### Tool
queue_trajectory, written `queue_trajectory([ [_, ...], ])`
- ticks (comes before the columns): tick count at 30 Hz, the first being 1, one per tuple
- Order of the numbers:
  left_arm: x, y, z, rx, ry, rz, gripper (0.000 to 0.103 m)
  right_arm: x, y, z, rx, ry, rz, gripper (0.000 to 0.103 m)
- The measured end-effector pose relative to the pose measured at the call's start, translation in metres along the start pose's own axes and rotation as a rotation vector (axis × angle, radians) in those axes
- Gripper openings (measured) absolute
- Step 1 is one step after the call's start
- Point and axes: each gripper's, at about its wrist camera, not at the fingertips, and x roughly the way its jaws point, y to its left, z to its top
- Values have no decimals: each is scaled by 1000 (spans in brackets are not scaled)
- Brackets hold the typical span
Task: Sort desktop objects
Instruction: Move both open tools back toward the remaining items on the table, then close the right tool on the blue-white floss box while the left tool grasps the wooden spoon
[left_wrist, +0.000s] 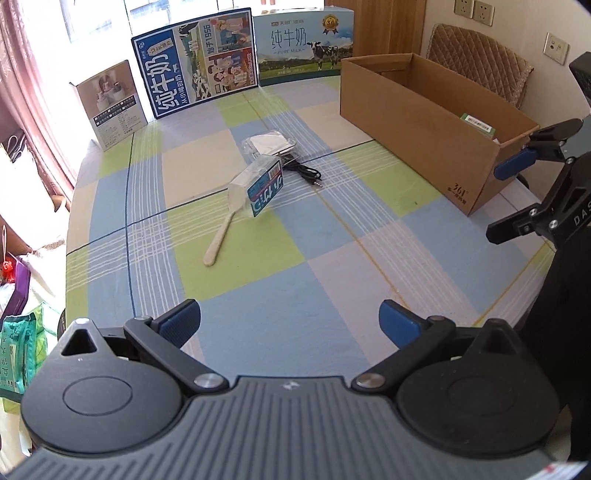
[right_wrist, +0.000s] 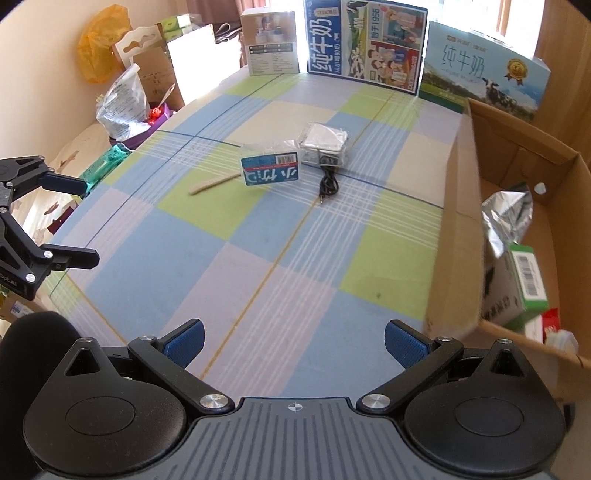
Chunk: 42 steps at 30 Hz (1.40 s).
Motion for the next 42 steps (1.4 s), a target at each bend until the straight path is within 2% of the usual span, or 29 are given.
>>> queue_trajectory([
  [16,60,52,9,30,24,18,98,67,12,63,-46,-123,76,101],
  [18,68,58,10,37,23,13,97,77,12,70,-48,-137,86,101],
  [20,77,63,12,51,29,10,91,87,13,76,-47,-148,97,101],
  [23,90,70,13,75,35,7,87,102,14,84,-54,-164,112,101],
  [36,136,90,29,114,18,-29,86,162,13,110,-71,-228,124,101],
  [39,145,94,32,133,24,-39,82,171,12,113,-76,-237,131,99],
  [40,148,96,34,138,28,-42,78,174,12,114,-79,-239,132,98],
  [42,153,99,36,155,35,-44,74,180,13,117,-84,-233,135,93],
])
